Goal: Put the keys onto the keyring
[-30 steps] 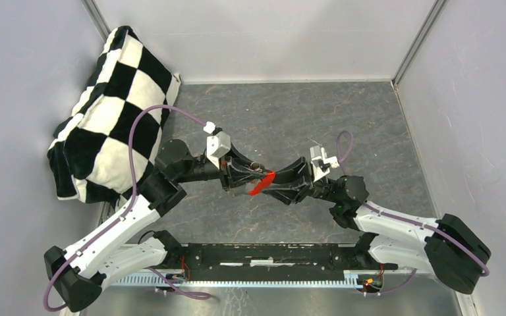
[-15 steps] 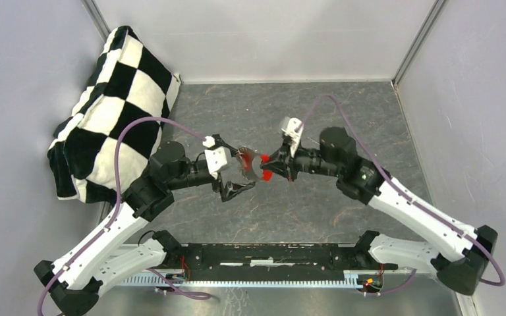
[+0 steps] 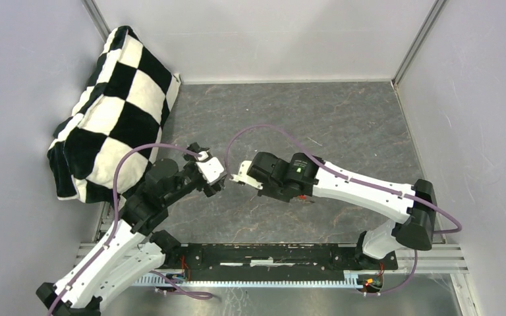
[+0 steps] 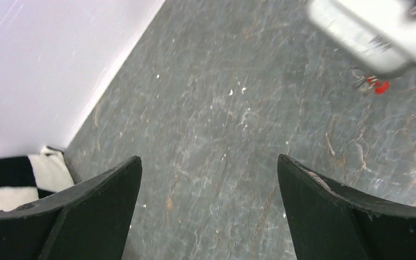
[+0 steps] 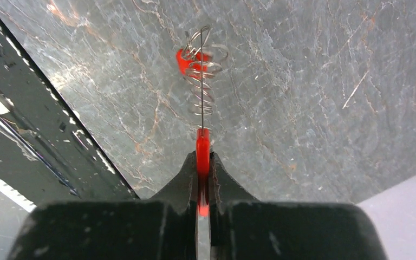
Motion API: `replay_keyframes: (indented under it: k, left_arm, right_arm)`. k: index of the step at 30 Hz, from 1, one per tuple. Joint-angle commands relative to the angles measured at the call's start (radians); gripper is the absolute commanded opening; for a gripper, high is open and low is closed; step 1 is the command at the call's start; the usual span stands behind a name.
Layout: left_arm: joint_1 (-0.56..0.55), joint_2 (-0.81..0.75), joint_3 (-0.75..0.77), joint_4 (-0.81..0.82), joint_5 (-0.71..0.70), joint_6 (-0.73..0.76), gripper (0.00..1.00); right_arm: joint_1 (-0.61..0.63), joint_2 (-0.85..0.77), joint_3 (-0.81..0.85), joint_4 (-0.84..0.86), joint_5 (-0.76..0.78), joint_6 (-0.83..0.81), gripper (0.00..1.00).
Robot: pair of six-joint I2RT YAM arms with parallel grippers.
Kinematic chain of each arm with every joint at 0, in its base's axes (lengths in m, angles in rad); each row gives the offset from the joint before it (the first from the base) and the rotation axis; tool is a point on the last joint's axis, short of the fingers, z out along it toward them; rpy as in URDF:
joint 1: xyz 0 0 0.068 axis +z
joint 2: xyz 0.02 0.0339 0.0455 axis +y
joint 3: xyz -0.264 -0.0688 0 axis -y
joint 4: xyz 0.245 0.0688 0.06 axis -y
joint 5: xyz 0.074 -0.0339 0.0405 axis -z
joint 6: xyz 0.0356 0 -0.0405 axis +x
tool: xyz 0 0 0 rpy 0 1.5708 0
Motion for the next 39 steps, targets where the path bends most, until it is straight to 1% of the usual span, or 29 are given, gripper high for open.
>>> replay_keyframes:
  k: [1,3,6,10,12,16,18,21,25,28,30,32,38,39]
  left_arm:
    - [0.052,-0.065,-0.078,0.063,-0.034,0.0,1.0]
    - [0.068,-0.085,-0.109,0.046,0.001,-0.009,1.0]
    - [0.078,-0.096,-0.145,0.043,0.017,-0.034,1.0]
    - [0.093,-0.083,-0.164,0.003,0.052,-0.036,1.0]
    - [0.101,-0.073,-0.158,-0.03,0.069,-0.038,1.0]
    - [0.12,-0.063,-0.156,-0.066,0.067,-0.036,1.0]
    - [0.134,-0.054,-0.157,-0.067,0.055,-0.043,1.0]
    - [0.167,-0.028,-0.148,-0.049,0.031,-0.067,1.0]
    - [0.233,0.031,-0.13,0.002,0.03,-0.11,1.0]
    - [0.278,0.095,-0.103,0.028,0.033,-0.175,1.0]
    - [0.316,0.146,-0.08,0.028,0.057,-0.213,1.0]
    - [0.342,0.184,-0.059,0.023,0.098,-0.233,1.0]
    - [0.377,0.289,-0.016,-0.021,0.179,-0.229,1.0]
    - [0.378,0.298,-0.011,-0.028,0.187,-0.222,1.0]
  right_arm:
    - [0.039,0.037,0.063,-0.055,0.085,-0.025,0.01]
    - [0.039,0.054,0.068,-0.042,0.067,-0.045,0.01]
    - [0.04,0.075,0.034,-0.005,0.061,-0.094,0.01]
    - [0.036,0.111,-0.045,0.099,-0.02,-0.213,0.01]
    - [0.021,0.136,-0.077,0.145,-0.062,-0.271,0.03]
    - [-0.037,0.224,-0.071,0.192,-0.141,-0.352,0.12]
    - [-0.076,0.248,-0.064,0.218,-0.187,-0.382,0.18]
    - [-0.112,0.259,-0.088,0.255,-0.21,-0.413,0.26]
    - [-0.151,0.246,-0.158,0.319,-0.213,-0.464,0.3]
    - [-0.179,0.239,-0.19,0.371,-0.211,-0.476,0.32]
    - [-0.197,0.236,-0.208,0.403,-0.181,-0.47,0.33]
    - [-0.22,0.22,-0.233,0.453,-0.16,-0.463,0.37]
    - [-0.294,0.156,-0.264,0.594,-0.127,-0.428,0.53]
    - [-0.307,0.151,-0.257,0.602,-0.127,-0.423,0.6]
